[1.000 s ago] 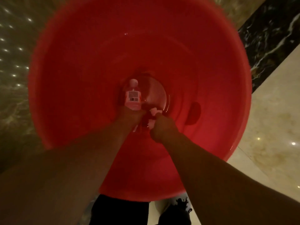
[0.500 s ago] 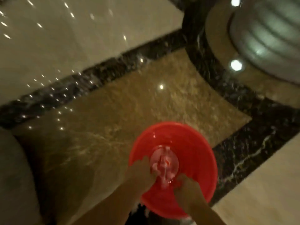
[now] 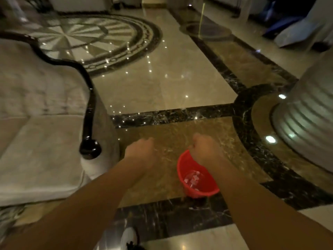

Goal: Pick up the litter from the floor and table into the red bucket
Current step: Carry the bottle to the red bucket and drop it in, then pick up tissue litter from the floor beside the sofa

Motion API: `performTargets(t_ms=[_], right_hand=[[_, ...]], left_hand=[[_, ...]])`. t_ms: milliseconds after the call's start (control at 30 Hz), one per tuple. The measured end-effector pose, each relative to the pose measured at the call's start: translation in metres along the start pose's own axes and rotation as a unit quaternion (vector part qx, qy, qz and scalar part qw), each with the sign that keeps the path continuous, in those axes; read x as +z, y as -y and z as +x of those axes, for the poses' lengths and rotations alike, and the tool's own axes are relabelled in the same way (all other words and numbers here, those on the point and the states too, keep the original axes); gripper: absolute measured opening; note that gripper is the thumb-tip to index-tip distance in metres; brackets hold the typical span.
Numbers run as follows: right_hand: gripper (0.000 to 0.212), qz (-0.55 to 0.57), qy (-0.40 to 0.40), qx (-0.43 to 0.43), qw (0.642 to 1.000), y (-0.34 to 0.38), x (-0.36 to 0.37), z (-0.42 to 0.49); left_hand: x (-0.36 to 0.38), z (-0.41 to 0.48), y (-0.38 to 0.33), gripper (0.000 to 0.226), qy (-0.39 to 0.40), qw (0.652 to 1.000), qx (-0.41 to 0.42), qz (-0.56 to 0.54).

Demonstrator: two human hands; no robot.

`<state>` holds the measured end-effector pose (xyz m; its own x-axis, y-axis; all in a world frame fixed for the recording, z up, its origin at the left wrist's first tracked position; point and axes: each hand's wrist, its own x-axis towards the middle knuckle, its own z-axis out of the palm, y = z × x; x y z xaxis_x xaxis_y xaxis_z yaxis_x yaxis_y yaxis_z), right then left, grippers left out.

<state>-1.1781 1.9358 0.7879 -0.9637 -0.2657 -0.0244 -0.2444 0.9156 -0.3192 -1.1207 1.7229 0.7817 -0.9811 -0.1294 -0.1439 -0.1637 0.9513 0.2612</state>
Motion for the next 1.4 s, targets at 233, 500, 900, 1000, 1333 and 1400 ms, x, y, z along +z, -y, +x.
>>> performTargets(t_ms=[233, 500, 900, 1000, 1333, 1400], right_hand=[[0.018, -0.059, 0.058, -0.124, 0.989, 0.150, -0.079, -0.080], [0.022, -0.058, 0.092, -0.254, 0.961, 0.360, -0.043, -0.162], [0.021, -0.014, 0.170, -0.441, 0.881, 0.702, 0.111, -0.388], [0.022, -0.026, 0.176, -0.464, 0.868, 0.757, 0.145, -0.408], [0.010, -0.113, 0.247, -0.533, 0.801, 0.967, 0.273, -0.396], [0.009, -0.118, 0.264, -0.552, 0.782, 1.020, 0.293, -0.395]], left_hand=[[-0.096, -0.146, 0.078, 0.028, -0.017, 0.993, -0.117, 0.020], [-0.144, -0.314, 0.233, 0.042, -0.051, 0.970, -0.227, 0.062], [-0.156, -0.636, 0.511, 0.047, -0.054, 0.876, -0.478, -0.016], [-0.136, -0.687, 0.569, 0.048, -0.050, 0.845, -0.531, -0.017], [-0.126, -0.737, 0.773, 0.038, 0.016, 0.794, -0.607, -0.040], [-0.139, -0.739, 0.814, 0.036, 0.031, 0.782, -0.620, -0.052]])
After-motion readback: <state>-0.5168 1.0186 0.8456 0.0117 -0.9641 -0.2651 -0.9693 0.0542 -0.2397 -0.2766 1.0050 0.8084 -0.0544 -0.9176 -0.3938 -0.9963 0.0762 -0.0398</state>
